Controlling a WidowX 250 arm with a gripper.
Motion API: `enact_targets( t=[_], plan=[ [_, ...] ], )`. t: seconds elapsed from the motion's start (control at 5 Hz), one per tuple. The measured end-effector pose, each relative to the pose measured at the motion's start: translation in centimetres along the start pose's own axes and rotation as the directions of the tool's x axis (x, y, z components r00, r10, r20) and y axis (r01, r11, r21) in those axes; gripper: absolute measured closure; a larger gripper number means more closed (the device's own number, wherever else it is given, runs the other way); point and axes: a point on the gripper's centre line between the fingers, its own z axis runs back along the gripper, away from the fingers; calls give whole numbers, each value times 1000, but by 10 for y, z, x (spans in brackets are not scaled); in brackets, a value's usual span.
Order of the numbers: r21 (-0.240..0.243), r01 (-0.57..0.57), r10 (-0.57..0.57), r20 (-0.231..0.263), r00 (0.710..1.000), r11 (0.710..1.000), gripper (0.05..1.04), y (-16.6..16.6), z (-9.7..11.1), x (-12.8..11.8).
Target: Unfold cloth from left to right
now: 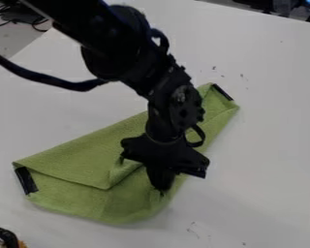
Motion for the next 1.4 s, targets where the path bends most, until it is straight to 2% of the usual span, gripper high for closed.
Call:
enact_targets(
  t=[0.2,0.6,0.8,1.0,1.2,1.4],
  plan=[
    [-25,9,-9,-2,1000,1000,1012,-8,-5,-5],
    [-11,60,-59,16,998,998,1012,-36,-2,-20],
    [27,98,-98,17,995,995,1012,-44,1,-29],
    [80,133,-137,43,990,988,1012,-54,8,-34],
    [160,180,-196,92,976,971,1012,-57,16,-31],
    [218,198,-229,131,964,956,1012,-56,22,-26]
  ],
)
